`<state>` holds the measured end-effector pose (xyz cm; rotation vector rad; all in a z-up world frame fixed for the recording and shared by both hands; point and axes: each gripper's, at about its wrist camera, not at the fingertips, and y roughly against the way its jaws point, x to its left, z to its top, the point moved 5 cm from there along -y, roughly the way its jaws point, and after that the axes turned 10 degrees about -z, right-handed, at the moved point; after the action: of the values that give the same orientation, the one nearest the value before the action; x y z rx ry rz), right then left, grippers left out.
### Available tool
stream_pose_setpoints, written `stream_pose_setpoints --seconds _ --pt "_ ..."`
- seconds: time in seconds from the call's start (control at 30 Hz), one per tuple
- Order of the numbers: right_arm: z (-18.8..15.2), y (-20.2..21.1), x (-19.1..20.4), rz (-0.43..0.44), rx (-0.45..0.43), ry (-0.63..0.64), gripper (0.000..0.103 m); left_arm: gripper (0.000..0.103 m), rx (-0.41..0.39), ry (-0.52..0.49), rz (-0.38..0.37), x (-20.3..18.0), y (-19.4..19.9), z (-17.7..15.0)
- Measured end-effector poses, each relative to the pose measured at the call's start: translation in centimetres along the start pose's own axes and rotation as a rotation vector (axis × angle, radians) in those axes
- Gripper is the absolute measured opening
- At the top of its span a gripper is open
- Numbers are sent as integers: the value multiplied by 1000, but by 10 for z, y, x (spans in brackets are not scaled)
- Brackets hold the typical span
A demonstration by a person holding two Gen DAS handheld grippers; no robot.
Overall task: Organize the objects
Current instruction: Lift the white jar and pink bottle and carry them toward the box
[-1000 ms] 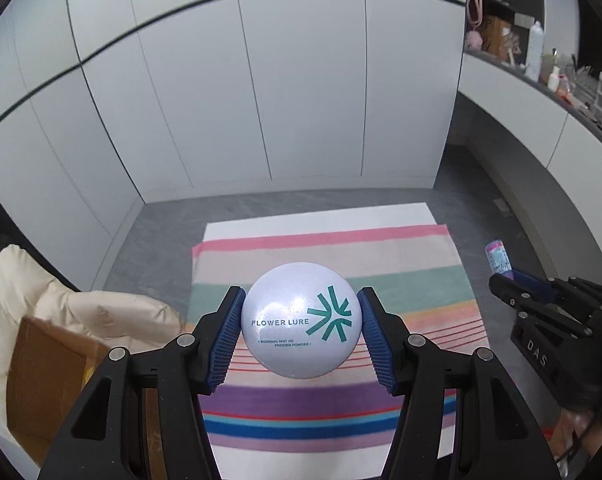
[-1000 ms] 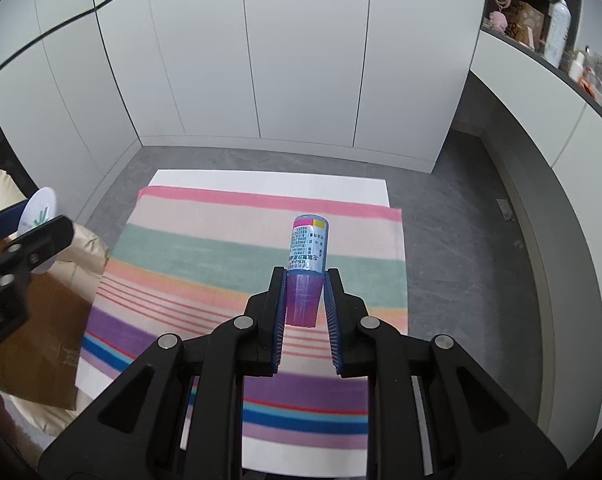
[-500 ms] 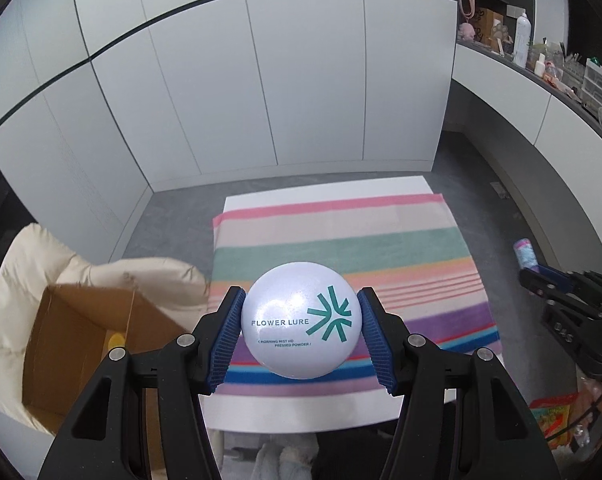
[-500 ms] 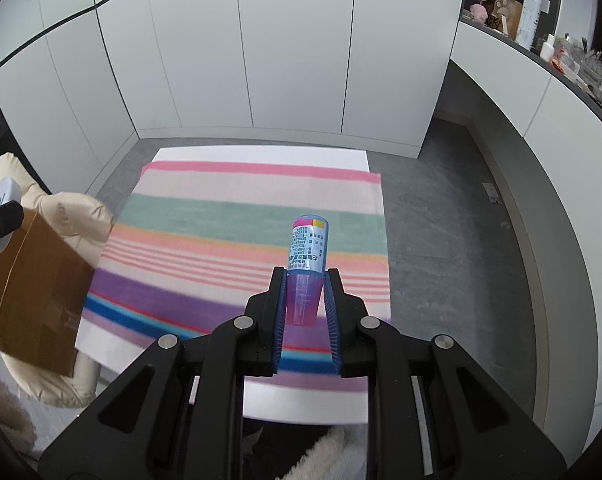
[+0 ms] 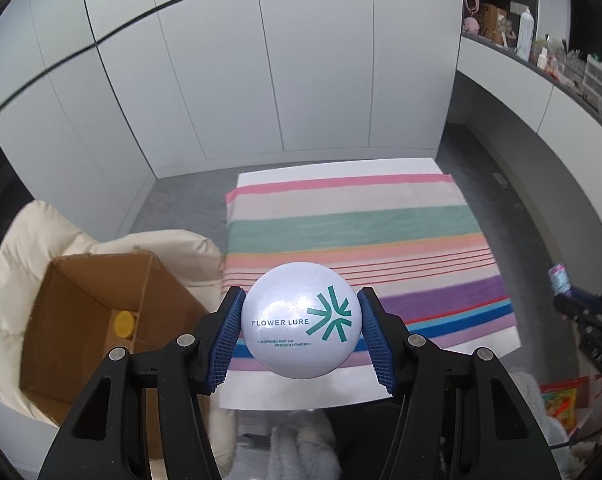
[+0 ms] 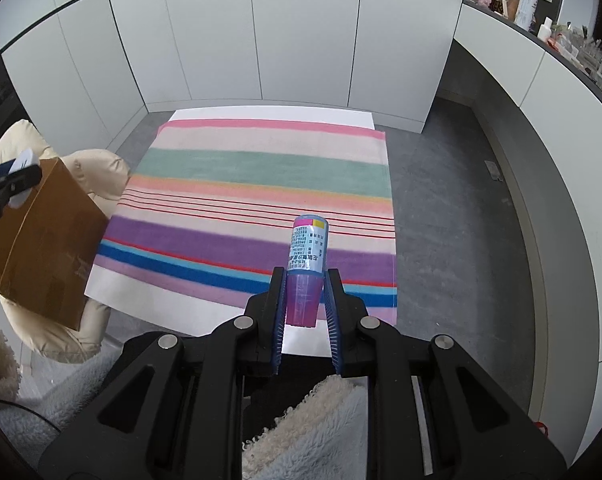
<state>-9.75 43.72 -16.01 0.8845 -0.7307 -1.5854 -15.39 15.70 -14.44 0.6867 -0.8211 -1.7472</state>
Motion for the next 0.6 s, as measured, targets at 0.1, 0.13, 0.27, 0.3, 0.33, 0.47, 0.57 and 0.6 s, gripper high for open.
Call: stream_pose_setpoints --seconds 0.1,0.13,0.27,0.3,0.33,0.47,0.57,0.6 --pt "0 3 7 3 -1 5 19 58 -2 13 -16 4 1 1" --pt "1 4 10 5 -1 9 19 58 -5 14 -18 6 2 2" --pt "3 7 22 16 3 24 19 58 -13 24 -3 11 6 4" --pt "4 7 27 22 3 31 19 58 -15 26 2 13 7 4" --pt "5 8 30 25 0 36 19 58 -15 30 4 15 7 3" --pt "10 8 50 38 -5 71 19 58 -12 61 21 32 10 -1" --pt "12 7 69 61 -8 100 19 58 -4 91 36 49 13 -8" --pt "13 7 76 68 -10 111 19 58 -3 101 44 55 14 -10"
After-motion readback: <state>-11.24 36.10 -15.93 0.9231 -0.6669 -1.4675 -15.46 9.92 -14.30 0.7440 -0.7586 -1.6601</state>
